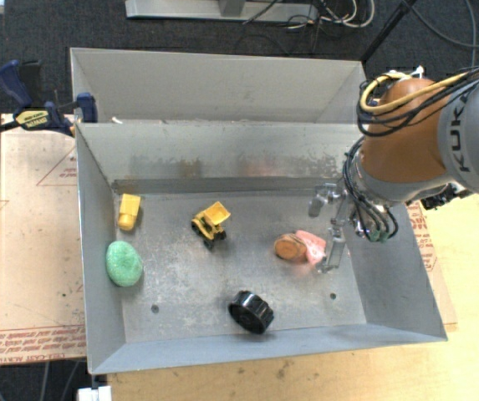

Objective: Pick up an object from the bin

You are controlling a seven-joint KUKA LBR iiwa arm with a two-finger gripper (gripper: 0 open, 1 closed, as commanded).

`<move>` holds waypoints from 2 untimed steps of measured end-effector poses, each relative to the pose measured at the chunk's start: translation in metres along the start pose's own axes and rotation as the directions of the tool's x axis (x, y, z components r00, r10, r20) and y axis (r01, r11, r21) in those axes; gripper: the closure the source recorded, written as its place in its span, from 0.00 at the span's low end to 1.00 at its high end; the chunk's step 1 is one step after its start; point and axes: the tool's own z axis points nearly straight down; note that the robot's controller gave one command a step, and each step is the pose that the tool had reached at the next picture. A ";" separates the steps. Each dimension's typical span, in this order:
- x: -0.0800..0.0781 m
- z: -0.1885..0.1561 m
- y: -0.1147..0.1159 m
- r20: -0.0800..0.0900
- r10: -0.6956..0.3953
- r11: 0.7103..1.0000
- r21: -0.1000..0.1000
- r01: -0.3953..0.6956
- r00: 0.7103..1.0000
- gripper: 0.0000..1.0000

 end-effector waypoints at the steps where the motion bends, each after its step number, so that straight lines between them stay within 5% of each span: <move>1: 0.004 0.059 0.001 -0.001 0.221 0.975 -0.001 -0.221 0.975 0.00; 2: 0.000 0.082 0.020 -0.003 0.190 0.982 0.000 -0.190 0.982 1.00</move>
Offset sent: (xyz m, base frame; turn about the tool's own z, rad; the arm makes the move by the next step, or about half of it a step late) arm 0.0026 0.0187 -0.0820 0.1924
